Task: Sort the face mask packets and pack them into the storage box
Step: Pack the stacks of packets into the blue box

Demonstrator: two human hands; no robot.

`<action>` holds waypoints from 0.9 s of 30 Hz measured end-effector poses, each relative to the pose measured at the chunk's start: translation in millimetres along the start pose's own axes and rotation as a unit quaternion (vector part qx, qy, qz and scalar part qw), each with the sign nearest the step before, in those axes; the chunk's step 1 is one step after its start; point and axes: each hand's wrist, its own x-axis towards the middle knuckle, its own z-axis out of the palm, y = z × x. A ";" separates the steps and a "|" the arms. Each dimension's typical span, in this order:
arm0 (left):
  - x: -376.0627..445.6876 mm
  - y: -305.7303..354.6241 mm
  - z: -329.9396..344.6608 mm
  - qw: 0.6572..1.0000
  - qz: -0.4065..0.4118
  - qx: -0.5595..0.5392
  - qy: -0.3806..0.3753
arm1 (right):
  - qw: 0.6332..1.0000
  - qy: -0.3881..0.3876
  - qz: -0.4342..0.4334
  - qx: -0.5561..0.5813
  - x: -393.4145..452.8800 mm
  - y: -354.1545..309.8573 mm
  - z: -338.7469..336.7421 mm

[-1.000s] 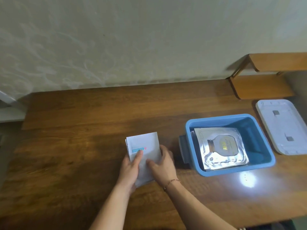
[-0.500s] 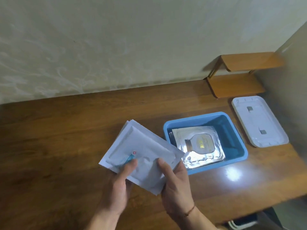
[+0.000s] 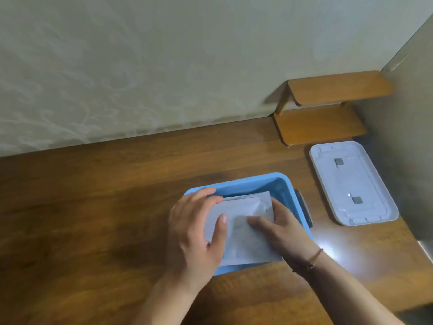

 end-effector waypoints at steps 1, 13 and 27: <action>-2.0 0.9 5.3 0.999 0.006 0.032 -0.038 | 0.999 -0.001 -0.012 -0.040 3.2 3.5 4.7; -11.3 -3.2 32.4 0.905 -0.042 0.299 -0.300 | 0.857 0.072 -0.242 -0.450 -3.9 15.3 -15.5; -15.2 -11.2 39.0 0.905 -0.032 0.290 -0.309 | 0.828 -0.155 -0.190 -0.505 20.9 23.1 -21.5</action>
